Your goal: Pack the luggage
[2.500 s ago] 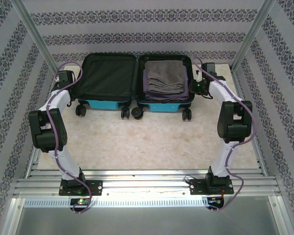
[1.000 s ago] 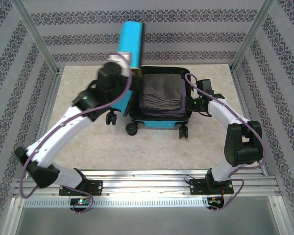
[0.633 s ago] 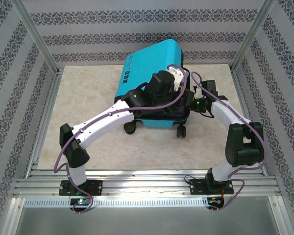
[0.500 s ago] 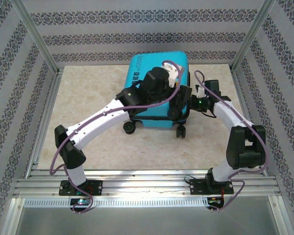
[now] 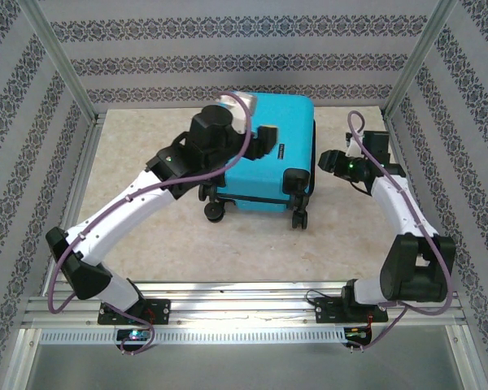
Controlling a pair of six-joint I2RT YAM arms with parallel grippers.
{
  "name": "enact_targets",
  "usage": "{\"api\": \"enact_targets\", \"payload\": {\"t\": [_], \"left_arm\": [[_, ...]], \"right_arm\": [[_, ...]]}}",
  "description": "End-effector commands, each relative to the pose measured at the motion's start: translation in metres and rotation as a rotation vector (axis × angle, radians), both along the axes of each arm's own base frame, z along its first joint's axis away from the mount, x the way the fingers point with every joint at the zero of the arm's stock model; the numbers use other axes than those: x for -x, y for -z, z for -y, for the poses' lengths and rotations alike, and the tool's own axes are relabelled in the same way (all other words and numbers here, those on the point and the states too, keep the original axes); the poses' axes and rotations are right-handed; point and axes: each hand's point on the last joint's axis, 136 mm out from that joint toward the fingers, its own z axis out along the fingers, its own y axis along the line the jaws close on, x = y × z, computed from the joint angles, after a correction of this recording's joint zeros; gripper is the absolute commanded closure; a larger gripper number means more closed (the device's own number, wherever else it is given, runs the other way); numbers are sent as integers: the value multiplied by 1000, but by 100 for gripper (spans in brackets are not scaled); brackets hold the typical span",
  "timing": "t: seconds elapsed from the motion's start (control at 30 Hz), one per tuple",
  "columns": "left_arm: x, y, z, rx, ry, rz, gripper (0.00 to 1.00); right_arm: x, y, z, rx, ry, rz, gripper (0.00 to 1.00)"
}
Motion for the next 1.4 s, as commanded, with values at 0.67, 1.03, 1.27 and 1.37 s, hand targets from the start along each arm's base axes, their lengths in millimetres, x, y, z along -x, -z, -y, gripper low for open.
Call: {"api": "enact_targets", "payload": {"t": [0.67, 1.03, 1.27, 1.37], "left_arm": [[-78, 238, -192, -51, -479, -575, 33], [-102, 262, -169, -19, -392, -604, 38], [-104, 257, -141, 127, -296, -592, 38], [-95, 257, -124, 168, -252, -593, 38]], "right_arm": [[-16, -8, -19, -369, -50, 67, 24], [-52, 14, -20, -492, -50, 119, 15], [-89, 15, -25, -608, -105, 151, 15], [-100, 14, -33, -672, -155, 146, 15]]}}
